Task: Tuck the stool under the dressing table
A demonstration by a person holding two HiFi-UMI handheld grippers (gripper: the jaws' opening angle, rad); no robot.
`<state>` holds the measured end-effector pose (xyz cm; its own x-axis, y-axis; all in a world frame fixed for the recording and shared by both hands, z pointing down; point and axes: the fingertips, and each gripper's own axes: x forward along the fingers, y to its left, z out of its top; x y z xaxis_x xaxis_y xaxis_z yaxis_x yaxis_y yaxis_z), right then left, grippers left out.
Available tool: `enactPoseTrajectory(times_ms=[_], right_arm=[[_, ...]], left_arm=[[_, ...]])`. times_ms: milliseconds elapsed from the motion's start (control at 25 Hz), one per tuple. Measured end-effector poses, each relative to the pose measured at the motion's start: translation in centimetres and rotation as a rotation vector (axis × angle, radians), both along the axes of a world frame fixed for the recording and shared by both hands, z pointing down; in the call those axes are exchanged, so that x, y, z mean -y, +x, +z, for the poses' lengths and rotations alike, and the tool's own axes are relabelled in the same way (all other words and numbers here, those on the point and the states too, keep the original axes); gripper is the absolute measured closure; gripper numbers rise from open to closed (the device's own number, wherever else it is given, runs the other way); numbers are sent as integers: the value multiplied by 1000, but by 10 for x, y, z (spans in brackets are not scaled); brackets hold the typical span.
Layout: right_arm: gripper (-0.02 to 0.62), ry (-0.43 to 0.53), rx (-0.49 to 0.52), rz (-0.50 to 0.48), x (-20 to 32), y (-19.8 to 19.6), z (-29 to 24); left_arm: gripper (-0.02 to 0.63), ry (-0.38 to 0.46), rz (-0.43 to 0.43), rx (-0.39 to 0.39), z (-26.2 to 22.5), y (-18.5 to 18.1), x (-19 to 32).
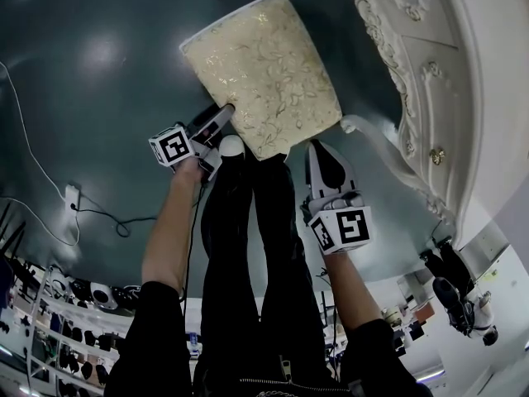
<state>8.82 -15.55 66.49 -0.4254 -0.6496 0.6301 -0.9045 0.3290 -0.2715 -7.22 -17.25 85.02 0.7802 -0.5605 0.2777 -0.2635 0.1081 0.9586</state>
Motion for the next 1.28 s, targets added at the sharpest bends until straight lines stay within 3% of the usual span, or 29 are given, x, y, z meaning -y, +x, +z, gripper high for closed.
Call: enactPoseTrajectory(times_ms=[520, 720, 1280], right_arm=[[589, 13, 4, 11, -3, 11, 2], [588, 13, 5, 21, -10, 9, 7], [588, 30, -11, 49, 9, 51, 10]], left_arm=[[307, 27, -29, -2, -10, 10, 43], [311, -3, -98, -32, -8, 16, 47], [319, 42, -178, -89, -11, 83, 110]])
